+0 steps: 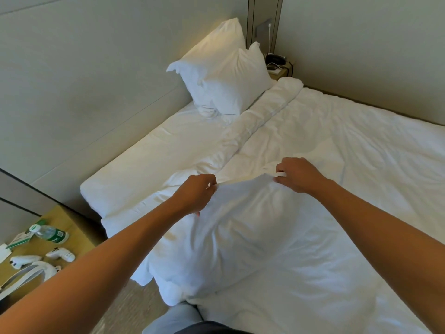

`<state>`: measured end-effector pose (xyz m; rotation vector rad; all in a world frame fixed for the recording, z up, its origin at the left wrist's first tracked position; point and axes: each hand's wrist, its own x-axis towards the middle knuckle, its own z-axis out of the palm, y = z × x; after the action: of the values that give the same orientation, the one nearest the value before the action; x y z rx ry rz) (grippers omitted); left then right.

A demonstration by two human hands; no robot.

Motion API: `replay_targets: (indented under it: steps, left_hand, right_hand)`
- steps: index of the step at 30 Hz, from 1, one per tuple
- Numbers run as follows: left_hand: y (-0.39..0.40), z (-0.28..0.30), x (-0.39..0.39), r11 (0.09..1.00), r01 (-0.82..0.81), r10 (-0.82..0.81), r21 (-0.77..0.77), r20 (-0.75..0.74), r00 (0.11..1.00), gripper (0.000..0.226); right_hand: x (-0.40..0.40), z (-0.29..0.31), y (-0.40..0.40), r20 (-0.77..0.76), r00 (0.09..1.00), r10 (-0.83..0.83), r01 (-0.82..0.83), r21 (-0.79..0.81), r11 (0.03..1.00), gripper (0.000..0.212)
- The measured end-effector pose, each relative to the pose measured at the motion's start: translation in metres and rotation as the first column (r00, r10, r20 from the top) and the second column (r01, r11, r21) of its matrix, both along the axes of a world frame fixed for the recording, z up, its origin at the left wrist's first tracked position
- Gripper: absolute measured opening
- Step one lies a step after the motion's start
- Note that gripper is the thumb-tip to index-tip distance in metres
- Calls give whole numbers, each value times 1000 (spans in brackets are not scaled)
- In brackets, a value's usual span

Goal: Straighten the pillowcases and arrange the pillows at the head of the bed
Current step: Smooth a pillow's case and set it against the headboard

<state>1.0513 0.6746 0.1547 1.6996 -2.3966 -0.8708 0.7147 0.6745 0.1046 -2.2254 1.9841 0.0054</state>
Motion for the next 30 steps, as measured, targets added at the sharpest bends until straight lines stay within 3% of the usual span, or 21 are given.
replay_targets:
  steps: [2,6,7,11,15,20,25,30]
  left_hand:
    - [5,-5,5,997,-48,51,63,-51,997,20]
    - [12,-14,13,998,-62,62,1,-84,995,12]
    - [13,-16,14,998,-52,51,-21,-81,995,6]
    - [15,-21,19,992,-30,30,-125,1,1000,29]
    - [14,-21,24,963,-87,97,-254,27,995,11]
    - [13,-3,28,925,-77,91,-372,20,996,27]
    - [18,8,23,954,-125,108,-272,-76,991,27]
    - [24,17,23,970,-221,191,-101,-251,949,23]
  right_hand:
    - [-8,-1,2,-68,997,-38,37,-22,999,35]
    - [-10,-5,9,-25,987,-157,149,-186,971,35]
    - [-7,-7,11,0,981,-193,189,-219,957,33]
    - [2,-6,12,189,943,-273,316,-260,913,21]
    - [10,0,21,348,897,-272,362,-226,904,24]
    - [13,0,32,463,850,-251,391,-235,890,30]
    - [7,-1,35,508,834,-216,362,-209,908,30]
    - [15,2,28,381,883,-273,377,-231,897,29]
